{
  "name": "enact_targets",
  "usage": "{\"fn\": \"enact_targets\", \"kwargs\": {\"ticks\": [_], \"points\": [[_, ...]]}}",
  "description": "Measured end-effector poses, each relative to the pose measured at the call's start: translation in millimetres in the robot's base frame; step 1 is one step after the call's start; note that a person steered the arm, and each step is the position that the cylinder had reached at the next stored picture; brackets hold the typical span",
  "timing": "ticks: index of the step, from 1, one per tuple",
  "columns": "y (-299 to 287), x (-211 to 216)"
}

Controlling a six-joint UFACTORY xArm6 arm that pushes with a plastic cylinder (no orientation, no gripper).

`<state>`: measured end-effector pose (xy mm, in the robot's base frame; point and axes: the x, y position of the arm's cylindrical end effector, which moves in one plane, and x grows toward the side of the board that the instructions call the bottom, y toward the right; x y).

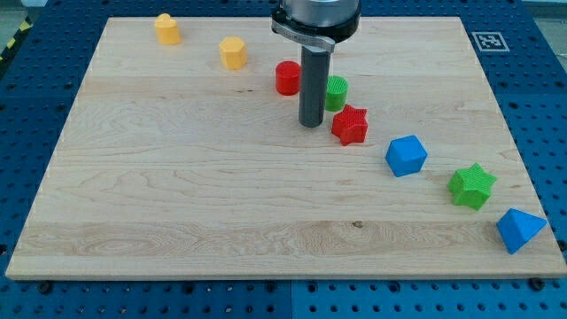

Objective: Move your arm towards bottom right

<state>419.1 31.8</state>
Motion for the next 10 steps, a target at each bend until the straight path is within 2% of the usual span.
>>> {"fn": "enact_targets", "kwargs": {"ticks": [3,4,5,7,8,9,10], "points": [[5.0,7.7],[-12.8,16.2],[-15.2,51.3],[0.1,92.8],[17.1,147.7],[78.0,192.4],[179.9,194.9]]}}
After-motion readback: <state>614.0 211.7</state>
